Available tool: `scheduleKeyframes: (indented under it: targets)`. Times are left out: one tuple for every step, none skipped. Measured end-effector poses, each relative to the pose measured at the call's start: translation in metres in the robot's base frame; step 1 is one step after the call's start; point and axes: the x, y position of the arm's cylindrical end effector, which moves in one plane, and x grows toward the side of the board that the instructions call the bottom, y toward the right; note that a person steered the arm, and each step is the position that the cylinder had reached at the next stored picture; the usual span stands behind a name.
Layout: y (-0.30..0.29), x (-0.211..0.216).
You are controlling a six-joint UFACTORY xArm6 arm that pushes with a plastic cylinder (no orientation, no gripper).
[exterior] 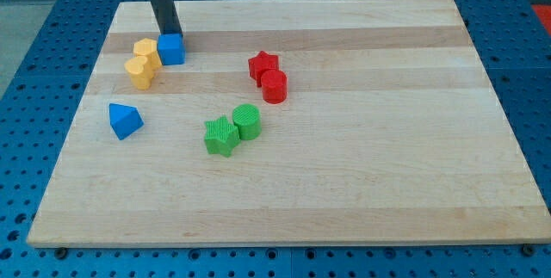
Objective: Slide the cube into the triangle
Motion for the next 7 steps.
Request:
scheduleKeyframes:
  targets:
    - [0.0,0.001]
    - [0.0,0.017]
    - [0.0,0.036]
    - [0.006,0.051]
    - [0.017,0.065]
    - [0.026,0.076]
    - [0.042,0.076]
